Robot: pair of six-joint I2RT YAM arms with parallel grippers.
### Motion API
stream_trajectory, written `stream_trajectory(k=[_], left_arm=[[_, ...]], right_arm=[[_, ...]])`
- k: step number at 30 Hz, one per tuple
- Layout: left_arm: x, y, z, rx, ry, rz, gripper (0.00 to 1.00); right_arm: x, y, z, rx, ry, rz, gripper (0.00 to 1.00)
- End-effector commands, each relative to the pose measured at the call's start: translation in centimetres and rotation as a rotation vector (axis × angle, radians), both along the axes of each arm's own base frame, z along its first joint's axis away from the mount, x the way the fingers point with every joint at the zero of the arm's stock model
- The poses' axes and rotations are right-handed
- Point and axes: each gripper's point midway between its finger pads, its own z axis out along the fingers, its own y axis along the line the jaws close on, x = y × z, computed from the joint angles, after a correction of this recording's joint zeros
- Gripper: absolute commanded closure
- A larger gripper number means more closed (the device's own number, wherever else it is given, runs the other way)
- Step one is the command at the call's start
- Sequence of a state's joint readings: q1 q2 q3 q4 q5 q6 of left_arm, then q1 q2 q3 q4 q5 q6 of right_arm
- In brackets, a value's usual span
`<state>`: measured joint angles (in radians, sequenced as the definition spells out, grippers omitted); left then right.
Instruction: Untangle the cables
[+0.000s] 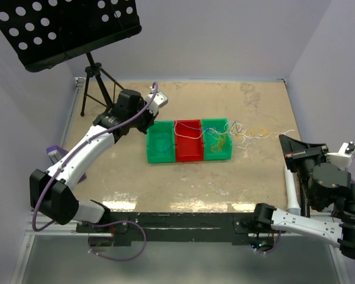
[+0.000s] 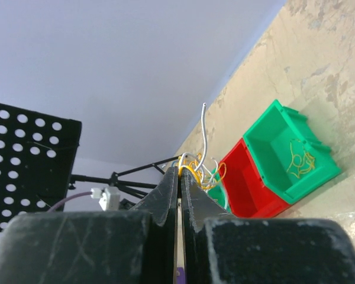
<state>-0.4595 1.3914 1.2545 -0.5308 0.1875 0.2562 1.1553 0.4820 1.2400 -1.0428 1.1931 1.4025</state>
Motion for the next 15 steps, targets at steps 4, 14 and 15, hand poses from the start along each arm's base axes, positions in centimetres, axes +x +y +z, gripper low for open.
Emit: stream_trajectory(k=[4, 14, 15], left_arm=[[1.9, 4.0, -2.9, 0.077, 0.012, 0.16, 1.0], [3.3, 7.8, -5.5, 0.121, 0.032, 0.236, 1.0], [3.2, 7.7, -5.4, 0.117, 0.035, 0.223, 1.0]], right_arm=[[-0.9, -4.5, 3.2, 0.057, -0.066, -0.097, 1.0], [-2.3, -9.4, 6.9, 0.089, -0.12, -0.176, 1.0], [-2.4, -9.6, 7.0, 0.094, -0.124, -0.178, 1.0]])
